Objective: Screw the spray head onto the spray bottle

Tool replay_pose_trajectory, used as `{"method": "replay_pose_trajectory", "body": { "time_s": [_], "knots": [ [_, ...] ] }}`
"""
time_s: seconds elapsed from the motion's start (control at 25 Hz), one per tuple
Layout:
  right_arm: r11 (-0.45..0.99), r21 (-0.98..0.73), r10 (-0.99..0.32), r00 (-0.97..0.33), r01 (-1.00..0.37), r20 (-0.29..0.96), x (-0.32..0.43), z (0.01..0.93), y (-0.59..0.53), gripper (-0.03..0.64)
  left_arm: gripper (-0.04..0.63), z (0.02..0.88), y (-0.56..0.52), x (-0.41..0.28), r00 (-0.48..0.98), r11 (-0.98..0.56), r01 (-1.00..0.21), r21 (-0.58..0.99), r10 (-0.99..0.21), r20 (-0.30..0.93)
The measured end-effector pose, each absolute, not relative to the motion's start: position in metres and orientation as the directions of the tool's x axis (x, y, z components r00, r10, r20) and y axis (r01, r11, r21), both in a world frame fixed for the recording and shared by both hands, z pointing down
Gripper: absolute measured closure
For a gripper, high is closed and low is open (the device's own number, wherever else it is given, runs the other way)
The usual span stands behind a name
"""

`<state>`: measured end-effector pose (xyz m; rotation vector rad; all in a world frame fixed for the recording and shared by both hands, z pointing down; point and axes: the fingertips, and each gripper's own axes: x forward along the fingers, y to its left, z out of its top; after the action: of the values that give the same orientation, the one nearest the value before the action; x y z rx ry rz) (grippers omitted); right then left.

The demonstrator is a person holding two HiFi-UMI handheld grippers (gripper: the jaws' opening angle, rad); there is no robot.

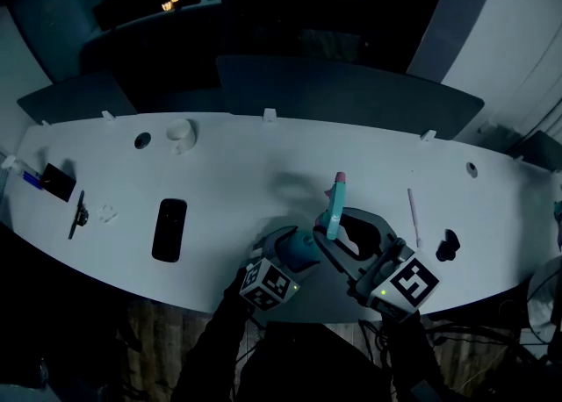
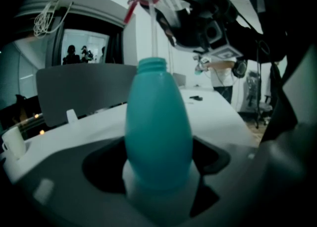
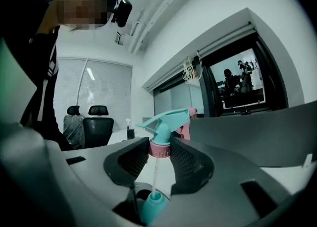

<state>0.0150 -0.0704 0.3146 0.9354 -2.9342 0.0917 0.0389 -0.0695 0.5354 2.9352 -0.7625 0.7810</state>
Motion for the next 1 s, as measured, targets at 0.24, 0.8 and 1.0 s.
{"method": "replay_pose_trajectory", "body": {
  "time_s": [0.24, 0.8, 1.0],
  "knots": [
    [0.827, 0.016, -0.553, -0.807, -0.562, 0.207, -0.002, 0.363, -0.067, 0.494, 0.190, 0.536, -0.071, 0.038, 0.755, -0.880, -0.460, -0.115, -0.457, 0.470],
    [0.797, -0.012, -0.582, -0.774, -0.604, 0.250, -0.001, 0.421, -0.067, 0.494, 0.190, 0.537, -0.070, 0.037, 0.752, -0.878, -0.464, -0.116, -0.459, 0.472],
    [0.801, 0.001, -0.583, -0.779, -0.599, 0.233, -0.003, 0.426, -0.067, 0.494, 0.190, 0.537, -0.071, 0.036, 0.750, -0.878, -0.464, -0.119, -0.461, 0.475]
  ]
}}
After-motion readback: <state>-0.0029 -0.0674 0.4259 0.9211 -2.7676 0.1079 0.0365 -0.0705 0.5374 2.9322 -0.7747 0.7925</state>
